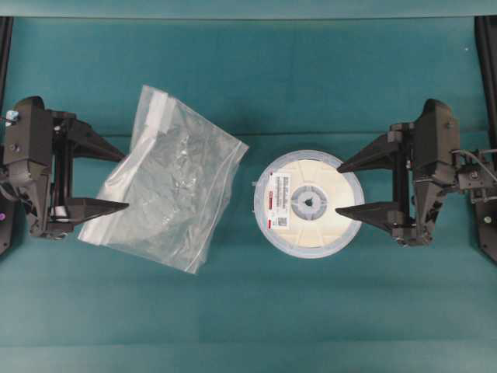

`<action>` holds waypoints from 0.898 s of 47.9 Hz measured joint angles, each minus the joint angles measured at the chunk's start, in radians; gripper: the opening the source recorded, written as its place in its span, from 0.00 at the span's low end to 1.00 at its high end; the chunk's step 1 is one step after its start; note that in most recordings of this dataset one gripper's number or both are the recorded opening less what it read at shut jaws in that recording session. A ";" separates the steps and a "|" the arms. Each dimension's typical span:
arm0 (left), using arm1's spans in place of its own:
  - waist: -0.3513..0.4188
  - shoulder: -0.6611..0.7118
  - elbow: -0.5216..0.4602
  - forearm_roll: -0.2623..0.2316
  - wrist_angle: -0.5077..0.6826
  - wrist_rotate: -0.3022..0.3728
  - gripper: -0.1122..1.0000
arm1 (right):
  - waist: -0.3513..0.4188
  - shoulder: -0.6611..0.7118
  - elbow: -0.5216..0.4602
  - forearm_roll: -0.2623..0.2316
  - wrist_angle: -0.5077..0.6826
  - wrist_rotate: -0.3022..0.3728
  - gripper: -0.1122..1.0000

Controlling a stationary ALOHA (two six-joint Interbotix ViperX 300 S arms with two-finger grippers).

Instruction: Take out the reel from the clear zip bag.

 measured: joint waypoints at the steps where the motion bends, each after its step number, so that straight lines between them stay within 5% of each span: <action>1: 0.000 0.000 0.000 0.000 0.000 0.000 0.95 | 0.000 -0.005 0.000 0.000 0.000 0.000 0.91; 43: 0.005 -0.055 0.002 0.000 -0.003 -0.084 0.95 | 0.000 -0.144 0.006 0.000 0.078 -0.002 0.91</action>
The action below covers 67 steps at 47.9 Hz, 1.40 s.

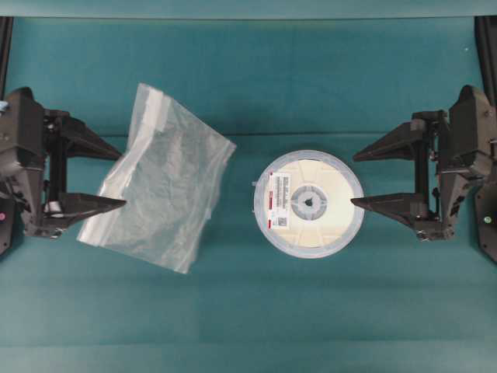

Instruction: Take out the reel from the clear zip bag.

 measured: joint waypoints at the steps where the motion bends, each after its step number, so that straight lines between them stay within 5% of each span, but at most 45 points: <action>1: 0.000 -0.006 -0.002 0.000 0.000 0.000 0.95 | 0.000 0.000 0.000 -0.002 0.000 0.000 0.91; 67: 0.005 -0.040 -0.066 0.000 -0.025 -0.002 0.95 | 0.000 0.000 0.000 0.000 -0.002 0.002 0.91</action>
